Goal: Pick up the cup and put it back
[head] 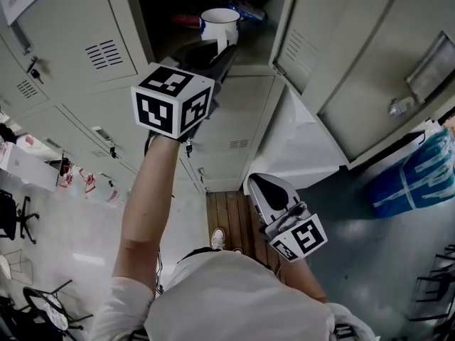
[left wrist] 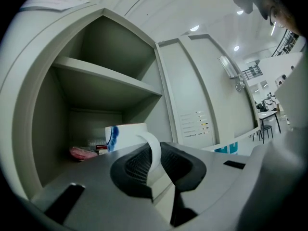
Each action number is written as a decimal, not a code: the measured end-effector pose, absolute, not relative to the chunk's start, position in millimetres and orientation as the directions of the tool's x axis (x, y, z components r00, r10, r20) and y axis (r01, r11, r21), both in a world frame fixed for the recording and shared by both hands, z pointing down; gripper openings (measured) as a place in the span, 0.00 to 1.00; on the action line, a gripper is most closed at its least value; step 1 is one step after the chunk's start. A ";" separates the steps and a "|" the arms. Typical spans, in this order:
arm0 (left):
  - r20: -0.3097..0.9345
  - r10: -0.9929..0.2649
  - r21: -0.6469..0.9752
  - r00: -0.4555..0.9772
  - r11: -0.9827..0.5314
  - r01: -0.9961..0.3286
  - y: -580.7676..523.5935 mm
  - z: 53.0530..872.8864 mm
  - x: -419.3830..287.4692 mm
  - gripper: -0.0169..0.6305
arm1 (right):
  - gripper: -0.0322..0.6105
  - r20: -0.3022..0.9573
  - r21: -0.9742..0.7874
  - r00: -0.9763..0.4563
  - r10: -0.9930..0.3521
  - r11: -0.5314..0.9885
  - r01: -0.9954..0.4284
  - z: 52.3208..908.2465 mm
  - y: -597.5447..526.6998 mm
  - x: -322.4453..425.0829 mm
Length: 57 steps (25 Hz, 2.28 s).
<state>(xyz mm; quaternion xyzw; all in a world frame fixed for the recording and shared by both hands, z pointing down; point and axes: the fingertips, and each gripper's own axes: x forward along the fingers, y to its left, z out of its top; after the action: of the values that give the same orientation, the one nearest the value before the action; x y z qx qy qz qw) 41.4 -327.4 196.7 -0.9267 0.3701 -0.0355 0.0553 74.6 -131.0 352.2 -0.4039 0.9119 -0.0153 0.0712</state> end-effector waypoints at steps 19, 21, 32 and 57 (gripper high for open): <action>-0.214 -0.583 -0.121 0.784 -0.781 -0.613 -301.8 186.0 29.8 0.11 | 0.08 -0.105 -0.085 -0.657 -0.746 0.665 -0.742 353.4 -129.9 87.0; -0.219 -0.579 -0.118 0.786 -0.784 -0.610 -301.4 186.3 26.2 0.11 | 0.08 -0.107 -0.083 -0.659 -0.745 0.667 -0.741 352.7 -131.5 87.6; -0.253 -0.525 -0.200 0.813 -0.793 -0.575 -263.3 190.0 19.6 0.11 | 0.08 -0.129 -0.071 -0.624 -0.771 0.635 -0.769 342.0 -139.0 106.4; -0.300 -0.563 -0.238 0.770 -0.737 -0.632 -170.8 240.9 -21.4 0.11 | 0.08 -0.169 -0.091 -0.548 -0.820 0.566 -0.819 335.3 -150.3 153.3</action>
<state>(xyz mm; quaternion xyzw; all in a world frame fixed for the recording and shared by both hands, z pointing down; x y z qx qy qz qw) -21.4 -170.8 240.9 -0.9261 0.3225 0.1047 0.1652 153.3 -150.3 335.3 -0.4658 0.8797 -0.0008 0.0963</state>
